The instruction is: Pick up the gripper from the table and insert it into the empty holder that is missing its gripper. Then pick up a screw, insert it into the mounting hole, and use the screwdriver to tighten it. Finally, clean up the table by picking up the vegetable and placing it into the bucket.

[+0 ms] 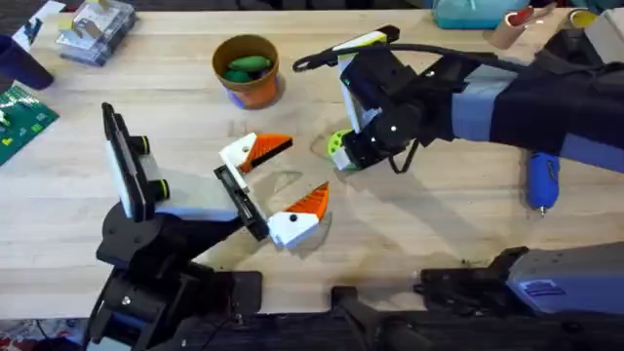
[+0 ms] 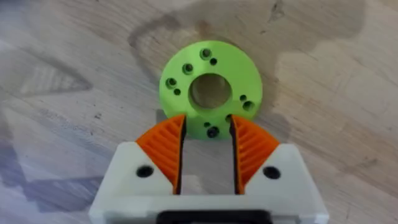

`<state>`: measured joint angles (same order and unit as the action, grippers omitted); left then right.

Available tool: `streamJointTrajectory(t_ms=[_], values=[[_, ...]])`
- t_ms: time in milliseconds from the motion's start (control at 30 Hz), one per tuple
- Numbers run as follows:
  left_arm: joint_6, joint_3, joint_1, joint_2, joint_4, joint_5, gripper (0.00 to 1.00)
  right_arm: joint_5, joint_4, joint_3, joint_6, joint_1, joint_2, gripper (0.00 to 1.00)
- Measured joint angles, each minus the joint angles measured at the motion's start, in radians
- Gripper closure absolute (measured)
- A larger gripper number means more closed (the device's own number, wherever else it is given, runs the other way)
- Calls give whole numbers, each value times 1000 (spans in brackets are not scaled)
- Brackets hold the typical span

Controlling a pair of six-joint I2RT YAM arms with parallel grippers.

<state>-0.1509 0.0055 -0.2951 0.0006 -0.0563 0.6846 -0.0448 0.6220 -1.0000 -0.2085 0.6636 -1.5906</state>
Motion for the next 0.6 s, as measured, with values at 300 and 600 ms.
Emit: streamJointTrajectory(t_ms=[300, 600], values=[[0, 0, 0, 0, 0, 0, 6, -12, 0, 0, 4, -4, 0, 772], [0, 0, 0, 0, 0, 0, 6, -14, 2, 0, 4, -4, 0, 746]])
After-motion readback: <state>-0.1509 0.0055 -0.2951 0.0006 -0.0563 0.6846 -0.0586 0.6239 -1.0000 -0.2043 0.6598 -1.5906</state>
